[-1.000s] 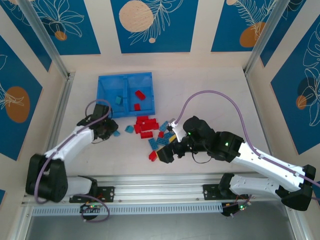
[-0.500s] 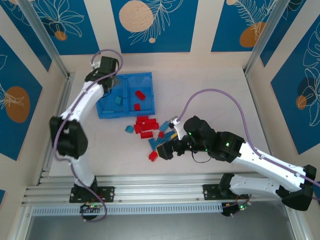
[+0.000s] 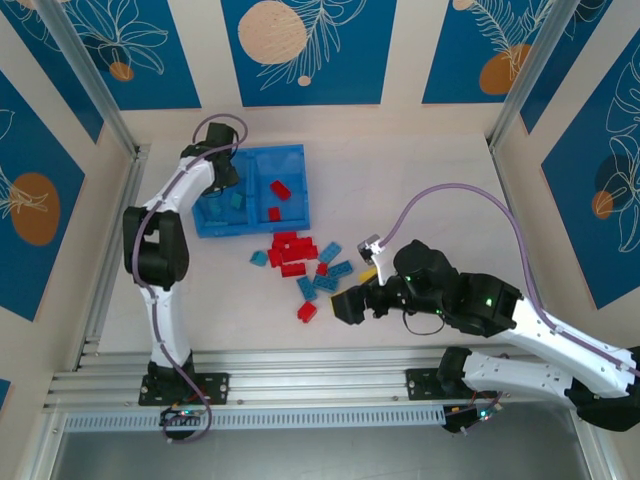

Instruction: Sort the legos into containers by color

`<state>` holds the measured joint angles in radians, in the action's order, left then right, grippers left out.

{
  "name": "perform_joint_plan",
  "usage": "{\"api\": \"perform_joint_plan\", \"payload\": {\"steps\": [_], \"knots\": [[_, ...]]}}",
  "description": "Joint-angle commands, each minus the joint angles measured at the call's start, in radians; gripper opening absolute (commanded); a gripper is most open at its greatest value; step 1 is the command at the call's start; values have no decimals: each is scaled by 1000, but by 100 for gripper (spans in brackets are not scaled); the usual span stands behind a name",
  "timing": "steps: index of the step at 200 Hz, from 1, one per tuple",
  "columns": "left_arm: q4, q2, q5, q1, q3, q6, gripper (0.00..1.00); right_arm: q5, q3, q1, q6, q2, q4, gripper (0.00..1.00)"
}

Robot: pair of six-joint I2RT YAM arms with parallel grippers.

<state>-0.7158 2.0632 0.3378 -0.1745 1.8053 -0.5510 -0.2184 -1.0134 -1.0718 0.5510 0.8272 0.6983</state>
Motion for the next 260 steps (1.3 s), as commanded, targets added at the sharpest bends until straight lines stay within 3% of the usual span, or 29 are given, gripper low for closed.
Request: {"api": "perform_joint_plan", "payload": {"steps": [1, 33, 51, 73, 86, 105, 123, 145, 190, 208, 231, 260], "knots": [[11, -151, -50, 4, -32, -26, 45, -45, -14, -7, 10, 7, -29, 99], [63, -452, -171, -30, -220, -77, 40, -154, -10, 12, 43, 58, -46, 99], [117, -667, -221, -120, -372, -51, 37, -187, -16, 56, 91, 110, -30, 99], [141, -882, -211, -300, -506, 106, 36, -137, -11, 113, 95, 175, -55, 99], [133, -987, -273, -384, -579, 209, 37, -116, 2, 131, 34, 214, -92, 99], [79, -1114, -442, -438, -672, 349, 46, -111, 9, 168, -22, 298, -109, 98], [11, -1216, -523, -453, -752, 459, 47, -71, -9, 203, -59, 405, -100, 98], [-25, -1301, -566, -454, -851, 535, 47, -32, -42, 198, -84, 532, -102, 94], [25, -1355, -583, -456, -982, 519, 53, 34, -139, 107, -13, 750, -131, 72], [13, -1355, -559, -455, -1004, 510, 54, 19, -159, 44, -4, 819, -136, 73], [-19, -1368, -421, -455, -1007, 495, 55, -58, -184, -7, 7, 894, -101, 75], [-16, -1416, -389, -455, -1015, 503, 61, -121, -185, -37, 13, 953, -81, 77]]}}
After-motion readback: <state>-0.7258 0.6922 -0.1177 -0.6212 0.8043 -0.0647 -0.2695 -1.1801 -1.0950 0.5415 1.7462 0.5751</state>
